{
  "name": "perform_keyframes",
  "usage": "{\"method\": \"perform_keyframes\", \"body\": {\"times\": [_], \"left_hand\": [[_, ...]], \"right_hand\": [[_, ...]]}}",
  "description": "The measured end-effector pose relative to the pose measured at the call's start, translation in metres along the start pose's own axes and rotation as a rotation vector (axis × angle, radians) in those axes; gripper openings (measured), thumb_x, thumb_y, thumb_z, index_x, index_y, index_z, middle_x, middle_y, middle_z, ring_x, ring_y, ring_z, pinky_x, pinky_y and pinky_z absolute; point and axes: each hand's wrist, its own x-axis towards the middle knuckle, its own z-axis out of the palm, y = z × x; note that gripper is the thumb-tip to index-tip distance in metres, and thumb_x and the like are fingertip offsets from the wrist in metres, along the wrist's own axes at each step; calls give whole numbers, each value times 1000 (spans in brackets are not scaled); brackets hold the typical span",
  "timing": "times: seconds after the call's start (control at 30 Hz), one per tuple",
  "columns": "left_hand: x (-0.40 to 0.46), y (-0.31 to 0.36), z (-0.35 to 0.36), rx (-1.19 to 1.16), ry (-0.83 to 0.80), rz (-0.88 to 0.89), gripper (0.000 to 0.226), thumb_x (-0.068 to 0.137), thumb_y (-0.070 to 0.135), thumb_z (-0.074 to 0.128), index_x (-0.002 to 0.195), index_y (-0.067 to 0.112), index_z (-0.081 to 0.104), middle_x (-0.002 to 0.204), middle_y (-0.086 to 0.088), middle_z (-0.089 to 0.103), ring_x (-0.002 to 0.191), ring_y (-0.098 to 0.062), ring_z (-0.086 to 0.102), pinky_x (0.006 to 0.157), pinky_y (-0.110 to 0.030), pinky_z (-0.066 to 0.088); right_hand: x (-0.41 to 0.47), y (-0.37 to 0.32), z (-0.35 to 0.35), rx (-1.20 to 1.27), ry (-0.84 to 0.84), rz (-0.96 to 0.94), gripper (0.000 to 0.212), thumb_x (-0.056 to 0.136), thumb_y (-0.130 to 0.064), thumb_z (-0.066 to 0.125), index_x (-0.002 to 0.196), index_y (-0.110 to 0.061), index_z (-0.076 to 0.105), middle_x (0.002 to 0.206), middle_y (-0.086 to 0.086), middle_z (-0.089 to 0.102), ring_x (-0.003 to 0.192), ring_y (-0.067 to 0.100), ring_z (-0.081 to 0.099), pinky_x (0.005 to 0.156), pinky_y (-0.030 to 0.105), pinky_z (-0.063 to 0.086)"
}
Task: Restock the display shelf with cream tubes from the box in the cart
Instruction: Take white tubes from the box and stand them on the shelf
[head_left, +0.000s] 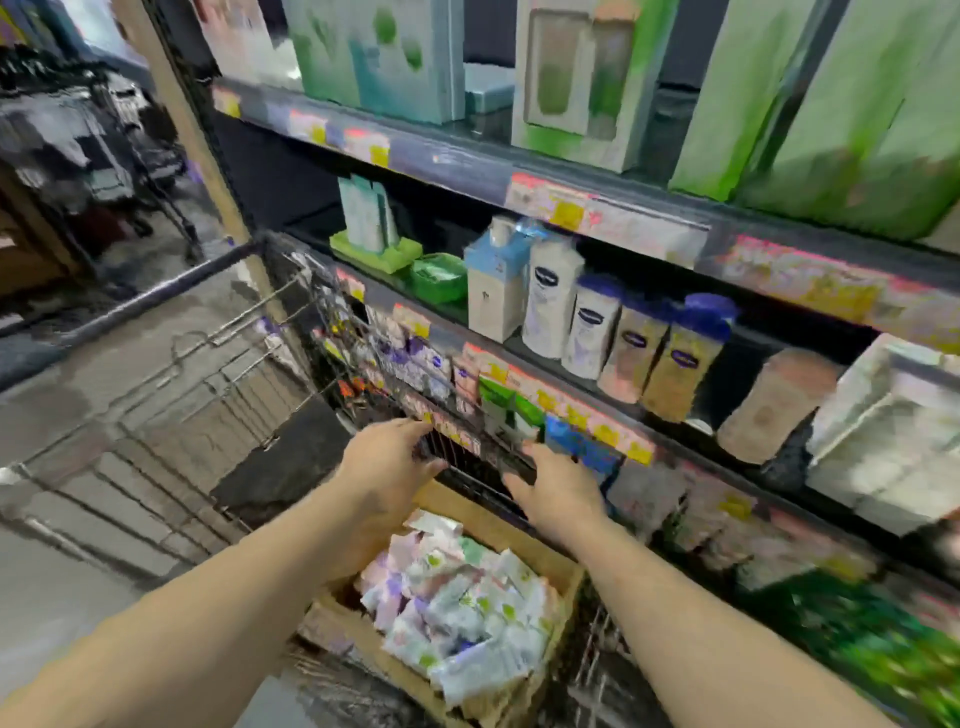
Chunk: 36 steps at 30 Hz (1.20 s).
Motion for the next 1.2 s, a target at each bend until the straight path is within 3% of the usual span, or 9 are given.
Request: {"method": "perform_keyframes", "body": {"times": [0.13,0.23,0.37,0.43,0.53,0.63,0.8,1.2], "left_hand": [[24,-43,16,-25,-104,106,60,90,48,57,142,20,46,141,-1,52,129,-23,49,104,-34,41],[37,-56,35,-56,-144,167,59,89,50,58,139,20,48,138,-3,55,127,-26,51,101,-36,43],[42,-48,65,-60,-231,227,56,88,49,58,137,22,50,136,-4,57,124,-27,53,100,-37,44],[42,-44,81,-64,-271,264,53,87,50,58,131,22,54,129,-5,61,118,-27,56,96,-38,47],[35,-43,97,-56,-304,280,53,88,50,59,132,20,53,131,-8,59,118,-29,55,95,-39,47],[29,-46,103,-8,-307,285,54,90,46,58,136,19,50,135,-7,57,121,-29,52,97,-36,45],[26,-61,117,-21,-293,246,55,89,44,60,137,19,50,132,-8,59,115,-30,57,94,-37,47],[71,-57,203,-38,-458,273,58,90,45,57,140,17,47,140,-10,52,127,-31,47,104,-41,41]], "right_hand": [[-9,-10,44,74,-116,244,58,93,-52,50,143,-24,37,138,5,52,118,28,55,88,36,50],[-23,0,59,129,-107,388,60,94,-50,48,145,-25,33,137,3,51,108,25,60,81,36,53],[-38,20,75,127,-92,510,51,93,-50,49,136,-23,42,118,3,61,95,24,63,73,34,53],[-44,27,85,120,-56,541,46,93,-50,49,131,-24,46,109,1,63,93,24,62,74,34,54],[-50,30,102,142,-84,551,50,96,-49,47,138,-22,42,126,5,59,107,28,59,78,34,50],[-53,29,120,217,-111,541,51,95,-46,49,140,-22,40,129,7,57,109,30,58,74,32,45],[-57,30,145,327,-139,528,55,95,-42,51,144,-23,35,138,6,52,116,30,55,90,38,49],[-48,51,204,428,-120,716,51,94,-40,54,141,-25,41,136,5,54,113,25,57,81,29,45]]}}
